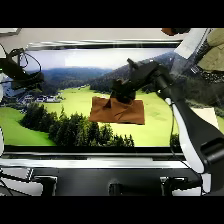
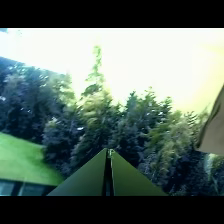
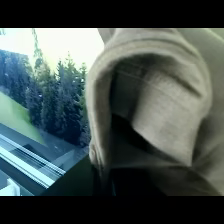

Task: Fold the clothes and pants, and hang the long-sleeved shirts on hangers.

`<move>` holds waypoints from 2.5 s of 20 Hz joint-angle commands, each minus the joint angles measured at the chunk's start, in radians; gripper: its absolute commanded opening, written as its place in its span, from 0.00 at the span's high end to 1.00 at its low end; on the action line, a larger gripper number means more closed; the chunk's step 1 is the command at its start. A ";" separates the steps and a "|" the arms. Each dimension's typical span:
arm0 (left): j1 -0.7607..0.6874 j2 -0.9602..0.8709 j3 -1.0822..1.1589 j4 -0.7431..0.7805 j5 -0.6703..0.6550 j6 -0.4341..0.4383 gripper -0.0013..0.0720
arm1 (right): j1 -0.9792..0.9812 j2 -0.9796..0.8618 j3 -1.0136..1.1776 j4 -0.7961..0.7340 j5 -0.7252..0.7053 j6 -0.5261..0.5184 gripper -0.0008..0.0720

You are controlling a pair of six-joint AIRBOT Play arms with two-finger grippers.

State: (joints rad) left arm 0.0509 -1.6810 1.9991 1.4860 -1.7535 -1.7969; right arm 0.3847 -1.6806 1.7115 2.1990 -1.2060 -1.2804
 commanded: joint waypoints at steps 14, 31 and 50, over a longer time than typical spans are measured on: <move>-0.096 0.002 -0.041 0.014 0.052 -0.047 0.96 | -0.262 0.190 0.001 0.055 -0.068 -0.089 0.03; -0.096 -0.004 -0.041 0.016 0.049 -0.056 0.96 | -0.464 -0.093 -0.443 0.179 -0.005 -0.467 0.09; -0.096 -0.009 -0.041 0.019 0.052 -0.055 0.96 | -0.680 -0.035 0.051 0.217 0.033 -0.107 0.95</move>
State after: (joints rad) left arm -0.0441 -1.6890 1.9583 1.5051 -1.7016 -1.8523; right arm -0.1986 -1.7237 1.6032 2.4348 -1.1671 -1.5230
